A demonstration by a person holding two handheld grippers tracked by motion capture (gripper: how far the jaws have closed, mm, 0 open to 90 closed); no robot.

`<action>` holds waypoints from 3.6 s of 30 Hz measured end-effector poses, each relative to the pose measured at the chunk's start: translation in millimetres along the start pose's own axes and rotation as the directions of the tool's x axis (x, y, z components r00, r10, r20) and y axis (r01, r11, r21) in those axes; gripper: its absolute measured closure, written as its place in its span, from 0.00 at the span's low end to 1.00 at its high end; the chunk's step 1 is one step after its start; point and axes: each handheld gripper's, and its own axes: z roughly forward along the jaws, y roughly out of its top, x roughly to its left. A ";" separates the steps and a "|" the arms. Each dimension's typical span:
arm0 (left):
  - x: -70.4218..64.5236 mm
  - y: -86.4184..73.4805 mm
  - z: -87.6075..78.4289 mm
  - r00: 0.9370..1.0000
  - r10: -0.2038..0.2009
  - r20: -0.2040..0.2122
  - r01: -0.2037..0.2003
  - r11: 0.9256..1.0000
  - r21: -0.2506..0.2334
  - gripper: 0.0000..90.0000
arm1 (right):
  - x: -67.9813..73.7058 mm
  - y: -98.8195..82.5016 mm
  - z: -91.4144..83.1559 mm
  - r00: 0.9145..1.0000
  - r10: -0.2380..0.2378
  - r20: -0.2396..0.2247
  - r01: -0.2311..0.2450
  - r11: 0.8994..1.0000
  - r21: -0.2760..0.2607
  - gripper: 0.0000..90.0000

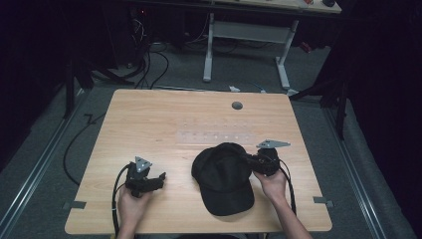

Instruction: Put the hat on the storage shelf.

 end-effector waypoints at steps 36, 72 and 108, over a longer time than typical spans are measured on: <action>-0.5 -0.2 -0.6 1.000 0.004 -0.001 -0.004 1.000 -0.006 0.30 | 8.5 6.6 -34.9 0.989 -0.119 -0.083 0.111 0.989 -0.099 0.97; -69.5 22.6 -24.3 0.877 -0.192 0.441 0.106 0.971 0.213 0.15 | 26.3 46.9 -71.5 0.957 -0.240 -0.163 0.195 0.948 -0.251 0.97; -101.3 33.5 -23.7 0.731 -0.289 0.618 0.094 0.940 0.328 0.29 | 36.8 58.3 -70.8 0.908 -0.330 -0.259 0.237 0.913 -0.332 0.97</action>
